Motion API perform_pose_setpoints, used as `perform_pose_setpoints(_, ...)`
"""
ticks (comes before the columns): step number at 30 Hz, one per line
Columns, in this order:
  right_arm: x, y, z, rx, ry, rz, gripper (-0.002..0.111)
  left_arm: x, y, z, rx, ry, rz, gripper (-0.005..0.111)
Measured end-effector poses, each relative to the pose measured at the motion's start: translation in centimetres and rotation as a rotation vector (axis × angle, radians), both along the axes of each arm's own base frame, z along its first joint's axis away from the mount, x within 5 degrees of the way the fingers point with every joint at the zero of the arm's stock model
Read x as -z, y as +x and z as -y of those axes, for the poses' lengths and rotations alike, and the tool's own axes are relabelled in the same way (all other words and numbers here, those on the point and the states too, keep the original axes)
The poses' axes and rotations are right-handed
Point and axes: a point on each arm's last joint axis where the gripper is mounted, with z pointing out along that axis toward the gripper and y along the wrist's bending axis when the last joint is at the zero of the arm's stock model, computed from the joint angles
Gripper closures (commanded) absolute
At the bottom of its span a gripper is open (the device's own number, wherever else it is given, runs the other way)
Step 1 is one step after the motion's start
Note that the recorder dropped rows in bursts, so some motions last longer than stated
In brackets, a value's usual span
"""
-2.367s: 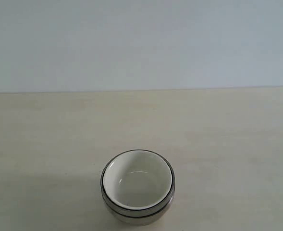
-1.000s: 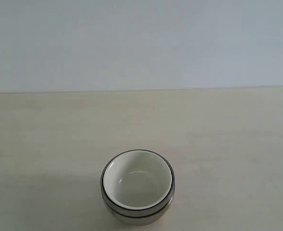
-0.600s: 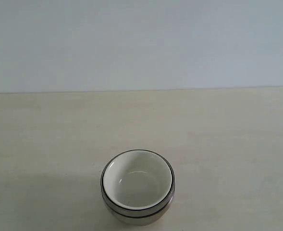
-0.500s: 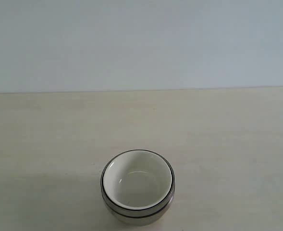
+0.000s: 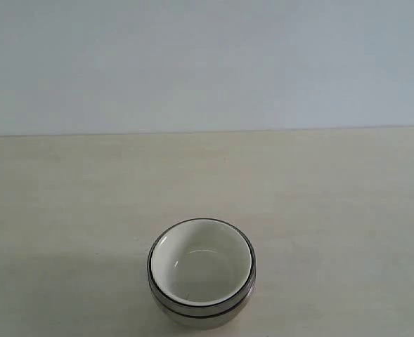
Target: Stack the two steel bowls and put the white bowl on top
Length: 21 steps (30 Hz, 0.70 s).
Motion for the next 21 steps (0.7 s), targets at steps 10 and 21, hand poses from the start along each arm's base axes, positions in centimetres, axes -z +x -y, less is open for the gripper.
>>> perform_pose_setpoints(10,0.00,0.00,0.00,0.001,0.003,-0.001,0.108,0.00,0.00,0.00,0.000,0.000,0.000,0.103)
perform_pose_setpoints(21,0.00,0.00,0.00,0.002,0.007,-0.002,0.108,0.00,0.00,0.00,0.000,0.000,0.000,0.103)
